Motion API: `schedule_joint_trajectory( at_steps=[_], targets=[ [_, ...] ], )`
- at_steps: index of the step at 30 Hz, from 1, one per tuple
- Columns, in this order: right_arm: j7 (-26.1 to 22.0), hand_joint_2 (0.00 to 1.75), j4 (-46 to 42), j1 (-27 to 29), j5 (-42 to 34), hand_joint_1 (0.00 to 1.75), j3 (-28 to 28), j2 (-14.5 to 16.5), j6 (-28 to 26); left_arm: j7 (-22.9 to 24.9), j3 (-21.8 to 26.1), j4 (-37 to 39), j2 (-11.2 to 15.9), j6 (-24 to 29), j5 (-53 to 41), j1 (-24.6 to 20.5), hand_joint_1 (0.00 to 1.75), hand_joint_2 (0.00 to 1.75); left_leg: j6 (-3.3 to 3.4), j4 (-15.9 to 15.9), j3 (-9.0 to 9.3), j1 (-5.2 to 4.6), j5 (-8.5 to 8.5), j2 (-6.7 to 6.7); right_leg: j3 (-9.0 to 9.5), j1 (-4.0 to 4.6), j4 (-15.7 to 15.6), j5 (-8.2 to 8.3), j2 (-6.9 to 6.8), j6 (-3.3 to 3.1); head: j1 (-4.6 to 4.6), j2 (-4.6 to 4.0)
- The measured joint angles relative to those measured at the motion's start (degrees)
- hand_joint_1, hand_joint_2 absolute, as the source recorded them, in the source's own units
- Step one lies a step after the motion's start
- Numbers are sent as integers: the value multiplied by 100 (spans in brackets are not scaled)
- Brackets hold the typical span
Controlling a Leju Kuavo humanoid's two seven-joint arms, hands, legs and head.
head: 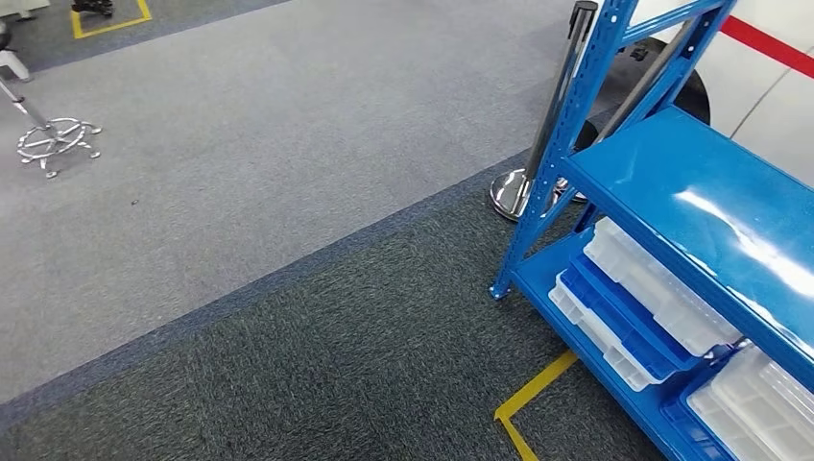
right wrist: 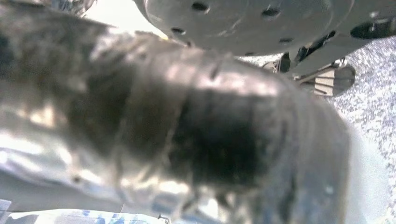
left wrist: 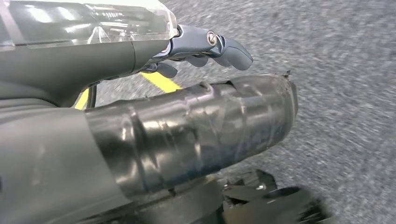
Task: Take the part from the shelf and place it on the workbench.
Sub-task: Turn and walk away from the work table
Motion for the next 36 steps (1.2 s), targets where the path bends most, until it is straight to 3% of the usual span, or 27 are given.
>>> schedule_joint_trajectory(
  at_steps=[2, 4, 6, 8, 10, 11, 12, 14, 16, 17, 19, 21, 23, 25, 26, 27, 29, 31, 33, 35, 36],
  targets=[
    [5, 0, 0, -5, 10, 0, -1, 8, 8, 0, -1, 2, 7, 4, 1, -11, 0, 0, 30, -349, 130, -8, 79, -185, -43, -10, 13, 11, 126, 56, 0, 0],
    [9, 0, 0, 4, 23, 0, -3, 13, 17, -5, -2, 3, 7, 7, 6, -29, 0, 0, 56, -399, 155, -8, 93, -93, -79, -27, 4, 34, 233, 138, -1, 0],
    [11, 0, 0, 8, 37, 0, -5, 13, 18, -15, -2, 3, 8, 8, 14, -35, 0, 0, 120, -477, 188, 14, 141, 54, -150, -10, 131, -64, 23, 190, 11, 0],
    [11, 0, 0, -5, 46, 0, -5, 13, 16, -21, -2, 3, 9, 9, 17, -27, 0, 0, 168, -520, 199, 16, 160, 226, -416, -5, 680, -403, -333, 226, 28, 0],
    [11, 0, 0, -13, 55, 0, -5, 13, 21, -21, -2, 3, 9, 8, 18, -7, 0, 0, 179, -517, 192, 5, 145, 407, -761, -37, 1384, -714, -454, 271, 34, 0],
    [11, 0, 0, -12, 58, 0, -5, 13, 25, -20, -2, 3, 10, 8, 19, -4, 0, 0, 174, -513, 195, 3, 135, 491, -835, -56, 1545, -730, -473, 292, 34, 0],
    [11, 0, 0, -8, 60, 0, -6, 12, 27, -20, -2, 3, 10, 8, 19, -6, 0, 0, 164, -509, 203, 4, 122, 566, -794, -73, 1486, -634, -495, 308, 34, 0],
    [11, 0, 0, 0, 63, 0, -7, 7, 28, -20, -2, 3, 9, 8, 18, -13, 0, 0, 123, -498, 246, 6, 79, 696, -409, -91, 779, -259, -652, 313, 36, 0],
    [14, 0, 0, -6, 65, 0, -7, 4, 28, -18, -2, 3, 9, 8, 18, -17, 0, 0, 56, -481, 284, -20, 24, 802, -66, -57, 134, -41, -844, 253, 33, 0],
    [15, 0, 0, -8, 67, 0, -7, 5, 29, -17, -2, 3, 9, 8, 18, -22, 0, 0, 22, -477, 302, -34, 3, 847, -10, -35, 16, -32, -884, 214, 30, 0],
    [18, 0, 0, 1, 67, 0, -8, 7, 29, -16, -2, 3, 9, 8, 18, -41, 0, 0, -37, -489, 349, -43, -17, 935, -17, -14, 6, -39, -787, 137, 26, 0],
    [20, 0, 0, 6, 67, 0, -9, 10, 28, -16, -2, 3, 9, 8, 19, -59, 0, 0, -94, -376, 341, -18, -124, 826, -5, -38, -31, -15, -682, 64, 24, 0],
    [22, 0, 0, -6, 68, 0, -9, 13, 27, -16, -2, 3, 10, 8, 20, -55, 0, 0, -135, 152, 113, 11, -444, 529, 8, -63, -61, 9, -572, 0, 16, 0],
    [24, 0, 0, -14, 70, 0, -9, 13, 26, -13, -2, 3, 10, 8, 28, -33, 0, 0, -155, 916, -265, 14, -761, 366, 6, -57, -57, 11, -441, -27, 12, 0],
    [26, 0, 0, -13, 74, 0, -9, 13, 25, -8, -2, 3, 10, 8, 33, -21, 0, 0, -160, 1150, -400, 14, -787, 347, 8, -53, -49, 9, -365, -30, 12, 0],
    [30, 0, 0, -10, 78, 0, -9, 13, 25, -4, -2, 3, 10, 8, 38, -12, 0, 0, -159, 1186, -454, 14, -696, 339, 9, -51, -38, 6, -284, -30, 13, 0],
    [37, 0, 0, -6, 84, 0, -9, 14, 25, 2, -2, 4, 11, 7, 41, -6, 0, 0, -139, 681, -301, 18, -258, 277, 13, -53, -12, -5, -123, -21, 13, 0],
    [40, 0, 0, -12, 84, 0, -10, 18, 25, 2, -2, 10, 13, 6, 45, -11, 0, 0, -103, -7, -61, 30, 70, 31, -15, -39, 33, -21, 19, 19, 15, 0],
    [42, 0, 0, -14, 85, 0, -11, 23, 26, 2, -2, 16, 15, 6, 50, -17, 0, 0, -63, -300, 40, 26, 104, -115, -67, -40, 63, -22, 137, 90, 15, 0],
    [44, 0, 0, 5, 86, 0, -13, 23, 26, 3, -2, 16, 12, 5, 54, -26, 0, 0, 3, -353, 69, 26, 114, -10, -103, -59, 64, -12, 193, 167, 14, 0],
    [45, 0, 0, 14, 86, 0, -14, 22, 24, 3, -2, 17, 10, 5, 55, -30, 0, 0, 46, -384, 85, 32, 136, 56, -130, -57, 111, -47, 91, 199, 19, 0]
  ],
)
